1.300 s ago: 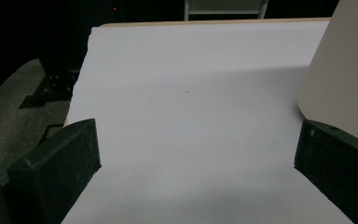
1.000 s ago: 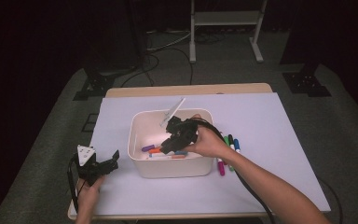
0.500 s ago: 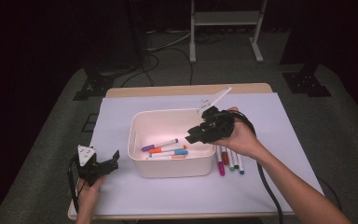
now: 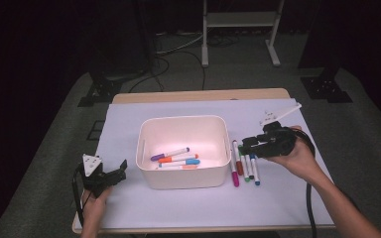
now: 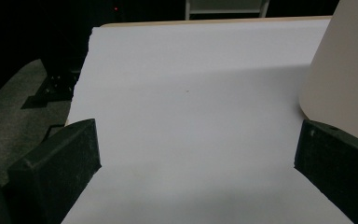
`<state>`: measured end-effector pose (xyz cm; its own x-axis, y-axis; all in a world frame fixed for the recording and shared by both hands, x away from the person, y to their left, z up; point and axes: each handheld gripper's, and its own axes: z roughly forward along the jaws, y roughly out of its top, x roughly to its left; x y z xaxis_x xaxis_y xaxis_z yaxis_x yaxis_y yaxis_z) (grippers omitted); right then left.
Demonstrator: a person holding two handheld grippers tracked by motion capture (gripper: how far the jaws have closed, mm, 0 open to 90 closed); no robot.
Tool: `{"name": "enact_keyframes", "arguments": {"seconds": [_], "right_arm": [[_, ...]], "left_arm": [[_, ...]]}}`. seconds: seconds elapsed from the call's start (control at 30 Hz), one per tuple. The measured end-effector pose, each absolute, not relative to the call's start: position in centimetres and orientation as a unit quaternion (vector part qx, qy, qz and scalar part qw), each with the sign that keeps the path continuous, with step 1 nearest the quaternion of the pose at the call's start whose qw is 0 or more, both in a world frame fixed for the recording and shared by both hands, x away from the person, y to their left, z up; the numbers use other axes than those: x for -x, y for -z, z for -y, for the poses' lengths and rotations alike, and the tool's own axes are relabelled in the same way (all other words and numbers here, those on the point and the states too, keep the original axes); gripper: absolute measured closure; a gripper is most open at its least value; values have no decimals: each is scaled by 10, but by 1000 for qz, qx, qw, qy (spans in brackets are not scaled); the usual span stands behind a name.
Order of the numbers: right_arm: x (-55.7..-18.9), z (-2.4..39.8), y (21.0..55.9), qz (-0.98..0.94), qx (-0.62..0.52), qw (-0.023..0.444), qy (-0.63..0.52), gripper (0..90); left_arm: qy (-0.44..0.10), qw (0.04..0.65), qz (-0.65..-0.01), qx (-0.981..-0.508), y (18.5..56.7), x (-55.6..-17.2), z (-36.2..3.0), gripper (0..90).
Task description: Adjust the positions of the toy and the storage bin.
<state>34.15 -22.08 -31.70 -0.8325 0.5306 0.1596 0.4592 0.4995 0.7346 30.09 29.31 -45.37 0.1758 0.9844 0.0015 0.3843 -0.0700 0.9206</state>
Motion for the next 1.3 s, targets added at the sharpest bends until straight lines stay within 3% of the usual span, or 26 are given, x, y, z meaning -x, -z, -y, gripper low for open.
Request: {"name": "enact_keyframes", "arguments": {"seconds": [0.53,0.8,1.13,1.3], "right_arm": [[-350,257,415,-844,-412,60,-337,566],[-360,255,429,-830,-443,65,-332,563],[-353,270,436,-830,-467,128,-277,589],[-342,290,440,-822,-481,145,-269,667]], "left_arm": [[-355,423,-536,-638,454,-301,-293,0],[-354,425,-536,-637,454,-301,-293,0],[-355,425,-535,-638,454,-301,-293,0],[-355,425,-536,-638,454,-301,-293,0]]}}
